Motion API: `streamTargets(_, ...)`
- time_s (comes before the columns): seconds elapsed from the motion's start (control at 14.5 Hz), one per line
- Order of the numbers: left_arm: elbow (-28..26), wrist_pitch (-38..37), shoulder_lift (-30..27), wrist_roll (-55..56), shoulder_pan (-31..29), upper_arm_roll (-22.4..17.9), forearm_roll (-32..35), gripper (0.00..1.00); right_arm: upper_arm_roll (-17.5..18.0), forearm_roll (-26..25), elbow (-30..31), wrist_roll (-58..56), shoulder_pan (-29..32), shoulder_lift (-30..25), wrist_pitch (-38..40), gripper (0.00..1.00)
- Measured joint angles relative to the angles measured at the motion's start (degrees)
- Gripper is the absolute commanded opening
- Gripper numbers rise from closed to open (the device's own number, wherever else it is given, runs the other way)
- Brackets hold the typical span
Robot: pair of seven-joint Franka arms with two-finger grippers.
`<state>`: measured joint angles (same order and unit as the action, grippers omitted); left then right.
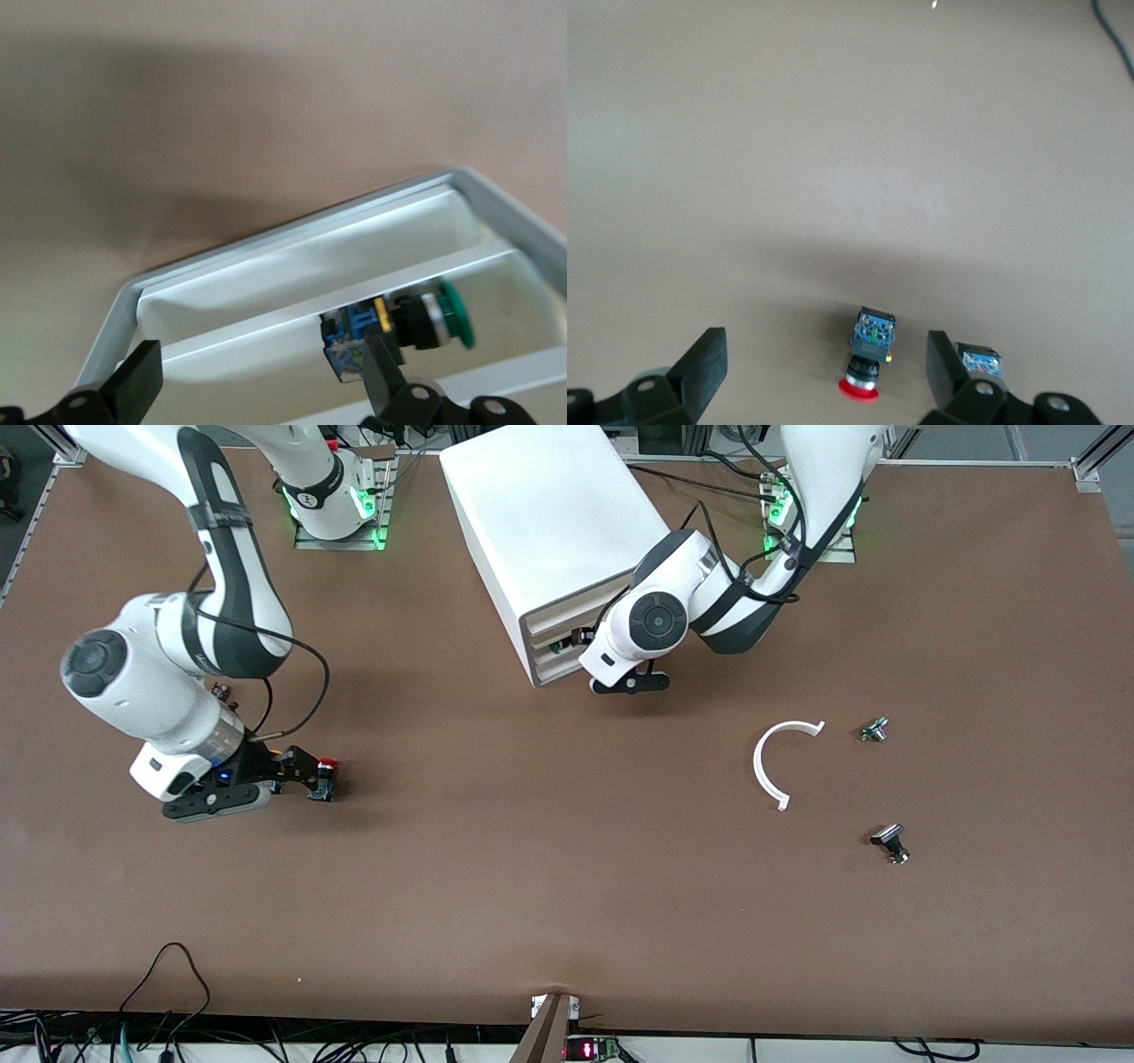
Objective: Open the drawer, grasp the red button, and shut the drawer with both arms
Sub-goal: 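Release the red button with the right gripper while the left gripper pushes the drawer shut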
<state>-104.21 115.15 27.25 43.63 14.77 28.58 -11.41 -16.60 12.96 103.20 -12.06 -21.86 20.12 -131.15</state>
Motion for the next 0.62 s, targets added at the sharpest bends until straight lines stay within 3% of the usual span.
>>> streamTargets(0.35, 11.8, -10.8, -2.6, -2.2, -6.2, -0.4, 2.1, 1.0, -0.7, -1.3, -5.4, 3.9, 1.6, -4.0, 13.9, 1.0)
streamTargets(0.62, 20.2, -19.8, -5.7, -9.5, -10.0, -0.6, 6.8, 1.0, 7.9, -7.8, -6.8, 10.5, 8.3, -8.9, 21.4, 1.0)
